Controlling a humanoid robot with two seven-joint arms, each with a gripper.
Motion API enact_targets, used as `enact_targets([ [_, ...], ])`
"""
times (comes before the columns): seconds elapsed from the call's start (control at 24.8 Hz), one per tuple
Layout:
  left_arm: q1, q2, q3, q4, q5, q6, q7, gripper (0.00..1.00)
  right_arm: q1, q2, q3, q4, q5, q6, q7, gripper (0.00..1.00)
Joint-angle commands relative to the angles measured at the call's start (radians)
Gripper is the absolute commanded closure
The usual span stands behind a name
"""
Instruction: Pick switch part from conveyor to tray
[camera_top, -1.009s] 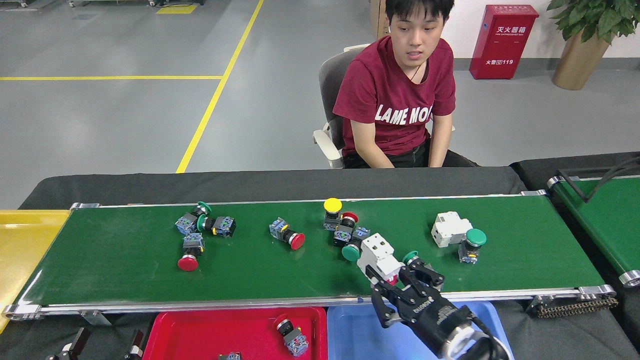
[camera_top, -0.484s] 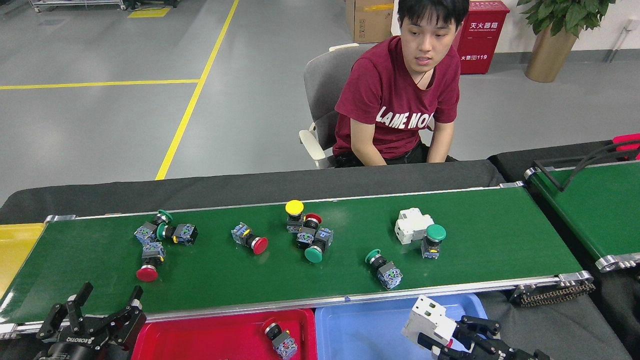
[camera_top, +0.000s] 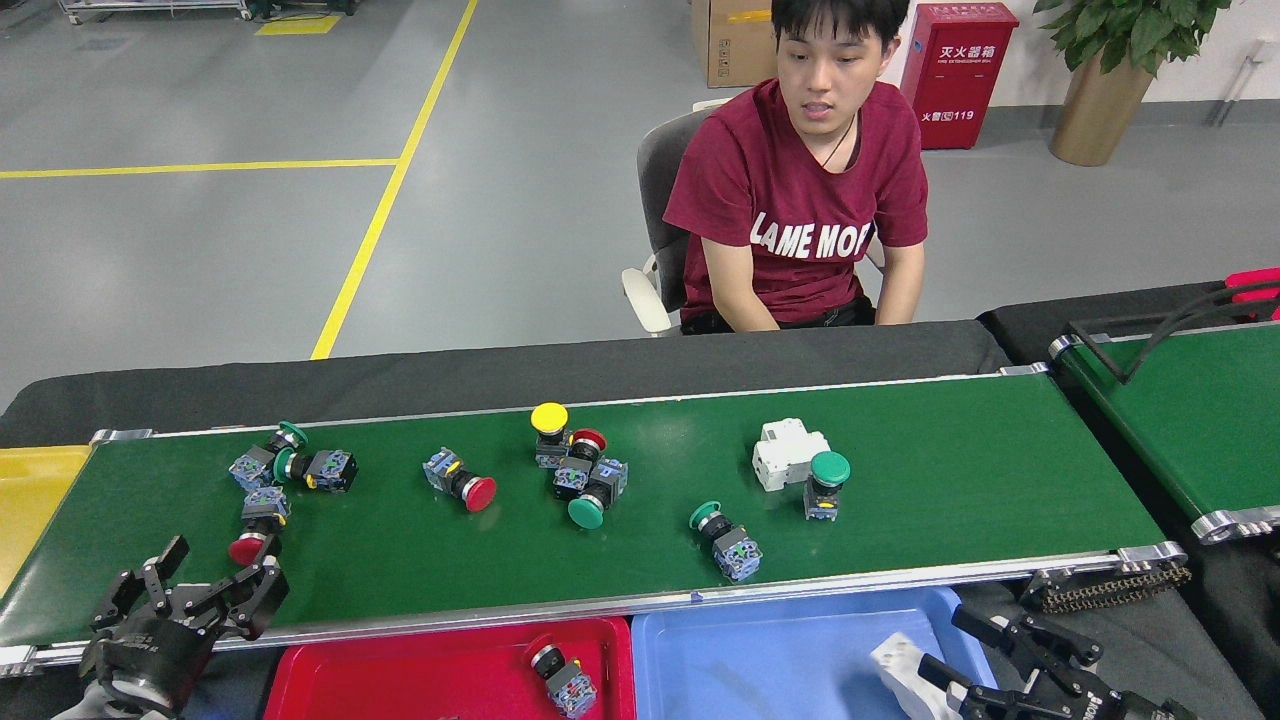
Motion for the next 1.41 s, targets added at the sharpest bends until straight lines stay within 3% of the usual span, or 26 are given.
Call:
enact_targets([
  [0.0, -0.026, 0.031, -0.027, 0.029, 0.002, 0.061, 0.010, 0.00, -0.050, -0.001, -0.014, -0.011, -0.014, 0.044, -0.003, 0.04],
  [0.08, -0.064, 0.035, -0.038, 0.072, 0.002, 0.081, 0.012, 0.03, -0.102, -0.002, -0.011, 0.001, -0.012, 0.207, -0.003, 0.04],
  [0.12, -0.087, 0.032, -0.038, 0.103, 0.000, 0.089, 0.012, 0.09, -0.127, 0.004, 0.000, 0.011, -0.002, 0.293, -0.003, 0.05],
  [0.16, -0.113, 0.029, -0.038, 0.133, 0.000, 0.095, 0.012, 0.25, -0.156, 0.019, 0.029, 0.015, 0.003, 0.386, -0.003, 0.06],
  [0.24, -0.149, 0.026, -0.035, 0.192, 0.011, 0.098, 0.013, 0.67, -0.224, 0.041, 0.096, 0.029, 0.032, 0.567, -0.007, 0.07],
  [0.28, -0.159, 0.026, -0.032, 0.218, 0.014, 0.104, 0.016, 0.78, -0.256, 0.048, 0.133, 0.046, 0.069, 0.650, -0.013, 0.08],
  [0.44, -0.165, 0.026, -0.040, 0.251, 0.012, 0.107, 0.101, 0.91, -0.360, 0.148, 0.258, 0.165, 0.242, 0.947, -0.124, 0.08],
  [0.57, -0.098, 0.027, -0.063, 0.183, 0.018, 0.076, 0.112, 0.94, -0.325, 0.160, 0.313, 0.138, 0.265, 0.987, -0.179, 0.05],
  [0.65, -0.017, 0.034, -0.075, 0.044, 0.069, -0.033, 0.110, 0.94, -0.256, 0.145, 0.313, 0.072, 0.265, 0.941, -0.179, 0.05],
  [0.81, 0.299, 0.041, -0.067, -0.302, 0.135, -0.347, 0.105, 0.89, -0.164, 0.130, 0.291, -0.039, 0.265, 0.855, -0.178, 0.04],
  [0.85, 0.370, 0.040, -0.067, -0.367, 0.140, -0.361, 0.105, 0.79, -0.142, 0.130, 0.281, -0.052, 0.268, 0.843, -0.178, 0.04],
  [0.89, 0.434, 0.031, -0.064, -0.417, 0.140, -0.361, 0.104, 0.51, -0.127, 0.130, 0.258, -0.057, 0.268, 0.826, -0.178, 0.04],
  [0.93, 0.479, 0.021, -0.066, -0.450, 0.140, -0.361, 0.102, 0.14, -0.116, 0.130, 0.236, -0.057, 0.270, 0.813, -0.178, 0.04],
  [0.97, 0.500, 0.004, -0.066, -0.463, 0.140, -0.361, 0.104, 0.00, -0.107, 0.131, 0.219, -0.057, 0.270, 0.803, -0.176, 0.04],
  [1.05, 0.525, -0.043, -0.066, -0.476, 0.141, -0.361, 0.105, 0.00, -0.069, 0.131, 0.166, -0.057, 0.273, 0.767, -0.174, 0.05],
  [1.17, 0.522, -0.057, -0.046, -0.477, 0.141, -0.361, 0.105, 0.00, -0.040, 0.133, 0.130, -0.057, 0.275, 0.737, -0.174, 0.05],
  [1.25, 0.511, -0.110, 0.043, -0.488, 0.146, -0.343, 0.107, 0.00, -0.040, 0.143, 0.132, -0.057, 0.276, 0.742, -0.170, 0.05],
  [1.37, 0.465, -0.189, 0.154, -0.493, 0.150, -0.166, 0.107, 0.00, -0.066, 0.159, 0.138, -0.055, 0.293, 0.767, -0.151, 0.06],
])
